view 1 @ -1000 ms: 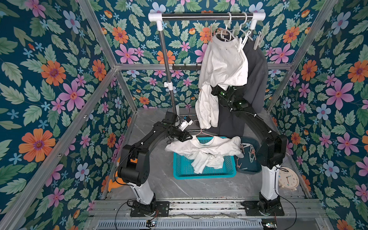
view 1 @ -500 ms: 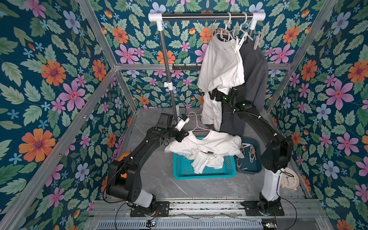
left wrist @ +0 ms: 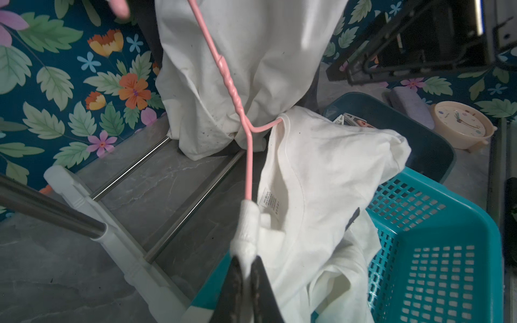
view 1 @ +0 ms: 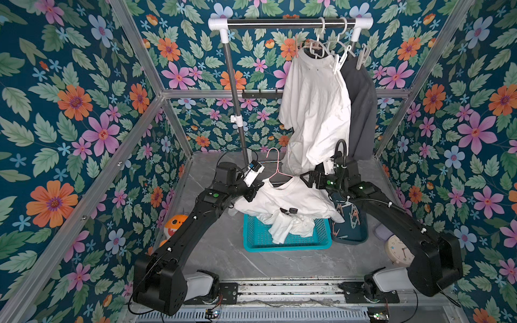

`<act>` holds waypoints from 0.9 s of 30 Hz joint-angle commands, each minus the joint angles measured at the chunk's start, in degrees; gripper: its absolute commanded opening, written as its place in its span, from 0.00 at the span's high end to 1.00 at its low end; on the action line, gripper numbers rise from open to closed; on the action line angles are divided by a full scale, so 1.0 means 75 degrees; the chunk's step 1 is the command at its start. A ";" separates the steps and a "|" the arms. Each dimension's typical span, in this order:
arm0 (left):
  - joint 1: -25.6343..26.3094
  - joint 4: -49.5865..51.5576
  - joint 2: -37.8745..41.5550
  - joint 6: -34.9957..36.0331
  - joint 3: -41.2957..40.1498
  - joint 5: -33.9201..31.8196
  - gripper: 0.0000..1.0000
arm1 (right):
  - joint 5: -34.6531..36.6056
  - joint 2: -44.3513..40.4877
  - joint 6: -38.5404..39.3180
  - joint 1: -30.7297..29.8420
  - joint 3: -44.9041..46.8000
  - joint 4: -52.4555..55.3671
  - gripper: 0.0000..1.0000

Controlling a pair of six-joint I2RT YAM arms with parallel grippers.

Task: Use clothespins to secure the t-shirt on both sides of the hanger
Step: Pick up the clothespin from the storage box.

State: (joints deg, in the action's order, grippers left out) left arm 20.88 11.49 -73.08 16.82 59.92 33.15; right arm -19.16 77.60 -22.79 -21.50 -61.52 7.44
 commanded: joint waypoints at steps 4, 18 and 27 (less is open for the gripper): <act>0.0047 -0.0594 0.0305 0.0354 -0.0166 0.0797 1.00 | -0.0339 -0.0991 0.1026 -0.0046 0.0754 -0.0050 0.01; 0.0684 -0.1004 0.0960 0.0553 -0.0570 0.0414 1.00 | -0.1245 -0.1239 0.3578 -0.0017 0.0292 0.0403 0.08; 0.0684 -0.0412 0.1441 0.1370 -0.0734 -0.0400 1.00 | 0.0804 -0.2123 0.1570 0.0346 0.0426 0.2243 0.04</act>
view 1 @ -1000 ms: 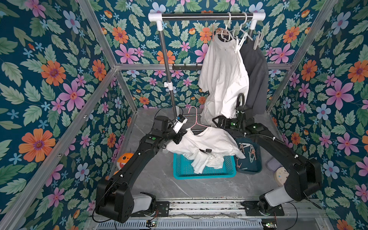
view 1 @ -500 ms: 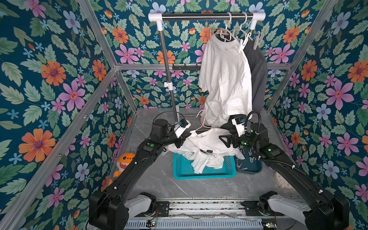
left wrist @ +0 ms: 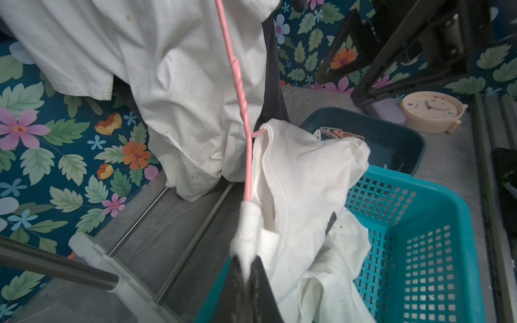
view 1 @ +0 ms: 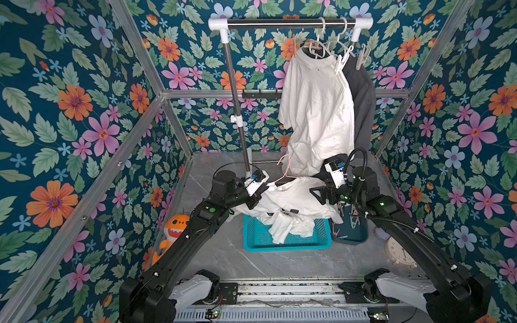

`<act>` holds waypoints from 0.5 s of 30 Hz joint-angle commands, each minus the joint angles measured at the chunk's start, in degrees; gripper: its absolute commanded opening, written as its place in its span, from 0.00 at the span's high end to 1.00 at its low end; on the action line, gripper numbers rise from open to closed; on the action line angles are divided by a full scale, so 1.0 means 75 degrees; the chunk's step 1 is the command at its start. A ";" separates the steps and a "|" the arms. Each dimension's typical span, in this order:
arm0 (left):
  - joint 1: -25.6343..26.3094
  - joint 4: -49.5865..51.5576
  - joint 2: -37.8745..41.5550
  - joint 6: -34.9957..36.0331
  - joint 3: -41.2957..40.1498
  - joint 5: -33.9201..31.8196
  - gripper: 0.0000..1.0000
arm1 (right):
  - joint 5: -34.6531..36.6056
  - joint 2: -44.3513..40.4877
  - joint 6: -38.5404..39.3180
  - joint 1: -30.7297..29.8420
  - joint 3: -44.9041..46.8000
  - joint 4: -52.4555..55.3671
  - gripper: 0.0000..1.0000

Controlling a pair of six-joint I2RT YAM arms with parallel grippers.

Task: Use clothespins to secure the t-shirt on both sides of the hanger
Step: Pick up the clothespin from the storage box.

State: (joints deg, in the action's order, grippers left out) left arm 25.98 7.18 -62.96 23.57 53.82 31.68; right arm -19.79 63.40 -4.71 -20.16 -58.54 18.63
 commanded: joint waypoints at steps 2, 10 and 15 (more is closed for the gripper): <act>-0.0001 0.0482 0.0179 0.0603 0.0159 -0.0234 1.00 | 0.1334 -0.0447 -0.1233 0.0394 0.0070 0.1294 0.04; -0.0206 0.0864 0.0814 0.1017 -0.0206 -0.0672 1.00 | 0.2320 -0.0383 -0.2697 0.1283 -0.0134 0.3554 0.04; -0.0293 0.0651 0.0901 0.0839 -0.0207 -0.0336 1.00 | 0.3062 -0.0258 -0.3325 0.1350 0.0344 0.4184 0.00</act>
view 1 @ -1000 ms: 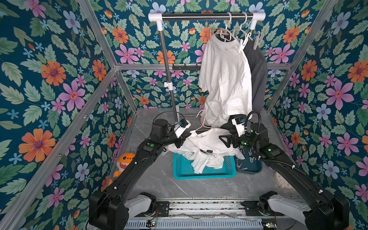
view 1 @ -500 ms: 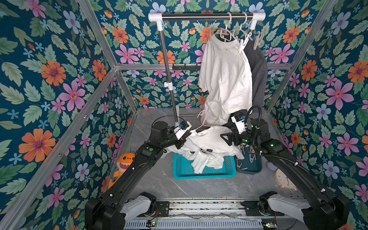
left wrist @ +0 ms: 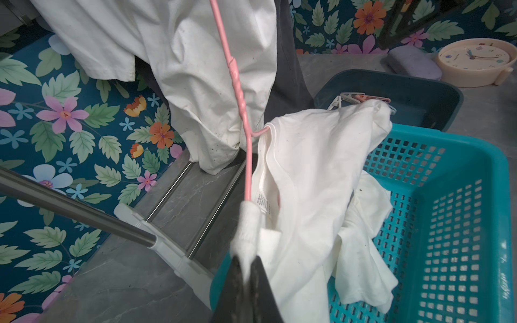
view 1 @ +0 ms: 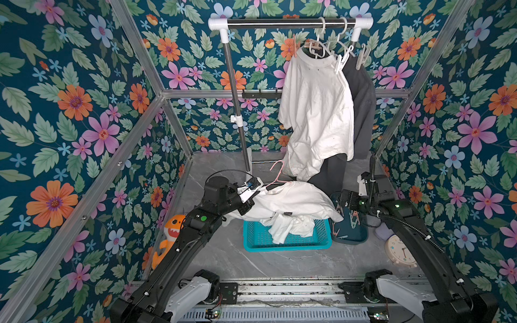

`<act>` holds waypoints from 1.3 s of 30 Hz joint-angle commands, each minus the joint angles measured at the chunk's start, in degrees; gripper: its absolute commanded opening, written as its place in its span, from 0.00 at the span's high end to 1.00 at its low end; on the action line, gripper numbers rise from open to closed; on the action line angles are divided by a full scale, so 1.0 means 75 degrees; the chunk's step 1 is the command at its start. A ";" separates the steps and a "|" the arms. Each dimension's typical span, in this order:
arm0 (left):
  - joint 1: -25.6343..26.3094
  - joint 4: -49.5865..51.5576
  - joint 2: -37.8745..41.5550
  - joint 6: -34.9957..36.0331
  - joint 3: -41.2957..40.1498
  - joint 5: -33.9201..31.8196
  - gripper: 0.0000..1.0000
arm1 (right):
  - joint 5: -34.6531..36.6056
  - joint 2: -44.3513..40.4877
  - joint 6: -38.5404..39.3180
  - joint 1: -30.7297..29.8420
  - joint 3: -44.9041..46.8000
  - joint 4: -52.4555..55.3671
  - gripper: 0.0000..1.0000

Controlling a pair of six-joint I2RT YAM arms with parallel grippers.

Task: Use clothespins to secure the t-shirt on both sides of the hanger
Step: Pick up the clothespin from the storage box.

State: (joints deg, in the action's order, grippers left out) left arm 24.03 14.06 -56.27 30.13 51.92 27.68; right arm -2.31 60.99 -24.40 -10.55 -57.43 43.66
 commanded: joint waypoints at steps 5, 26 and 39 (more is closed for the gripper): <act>-0.0052 -0.0630 -0.0468 -0.0763 0.0225 0.1278 1.00 | 0.0365 0.0351 -0.0950 0.0621 0.0930 0.0496 0.02; -0.0038 -0.0442 -0.0173 -0.0897 0.0077 0.1483 1.00 | 0.0253 0.2578 -0.0813 0.1007 0.1265 -0.0883 0.30; -0.0033 -0.0597 -0.0097 -0.0924 0.0040 0.1506 1.00 | 0.0701 0.3484 -0.0454 0.1334 0.0886 -0.0886 0.30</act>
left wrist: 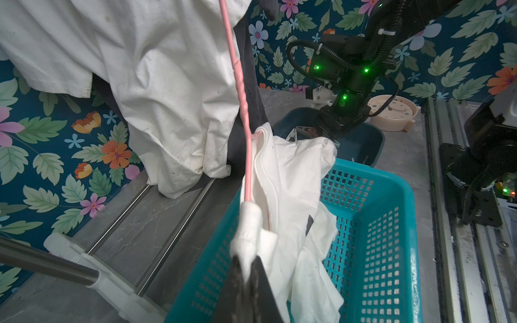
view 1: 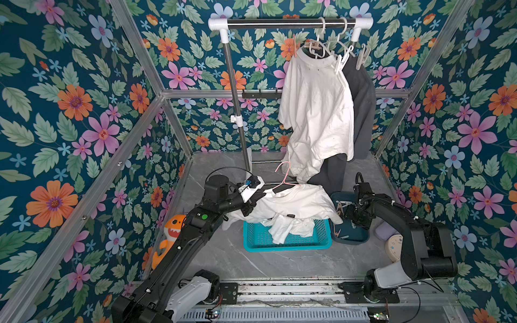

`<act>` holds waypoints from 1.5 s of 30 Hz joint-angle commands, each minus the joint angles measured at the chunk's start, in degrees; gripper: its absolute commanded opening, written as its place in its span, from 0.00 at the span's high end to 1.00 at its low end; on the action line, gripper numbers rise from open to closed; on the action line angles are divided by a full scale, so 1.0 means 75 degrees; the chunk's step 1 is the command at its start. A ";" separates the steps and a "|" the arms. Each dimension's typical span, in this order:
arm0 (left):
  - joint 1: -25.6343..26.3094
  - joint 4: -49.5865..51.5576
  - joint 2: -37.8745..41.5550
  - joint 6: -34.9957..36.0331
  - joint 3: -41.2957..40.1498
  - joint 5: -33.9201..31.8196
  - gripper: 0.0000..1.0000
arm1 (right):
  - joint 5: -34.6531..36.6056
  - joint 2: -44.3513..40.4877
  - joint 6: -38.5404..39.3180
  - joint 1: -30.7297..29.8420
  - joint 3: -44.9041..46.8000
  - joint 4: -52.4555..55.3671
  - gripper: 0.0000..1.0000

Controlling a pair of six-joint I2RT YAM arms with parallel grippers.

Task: Use clothespins to secure the t-shirt on both sides of the hanger
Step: Pick up the clothespin from the storage box.

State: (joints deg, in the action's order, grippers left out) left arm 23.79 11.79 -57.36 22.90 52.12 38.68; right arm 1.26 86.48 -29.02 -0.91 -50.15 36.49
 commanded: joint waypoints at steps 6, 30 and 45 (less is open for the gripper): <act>-0.0003 -0.0295 0.0009 0.0041 -0.0012 0.0011 1.00 | 0.0071 0.0492 0.0471 0.0121 -0.0318 0.0122 0.32; -0.0008 -0.0342 -0.0059 0.0032 0.0000 -0.0071 1.00 | -0.0198 0.0805 0.0573 0.0120 -0.0382 0.0334 0.48; -0.0008 -0.0337 -0.0074 0.0018 0.0012 -0.0115 1.00 | 0.0008 0.1369 0.0619 0.0121 -0.0761 0.0250 0.46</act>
State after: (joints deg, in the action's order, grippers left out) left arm 23.79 11.25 -58.02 22.90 51.90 37.58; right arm 1.63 96.29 -23.94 0.05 -55.79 37.60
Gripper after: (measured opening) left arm 0.083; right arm 0.545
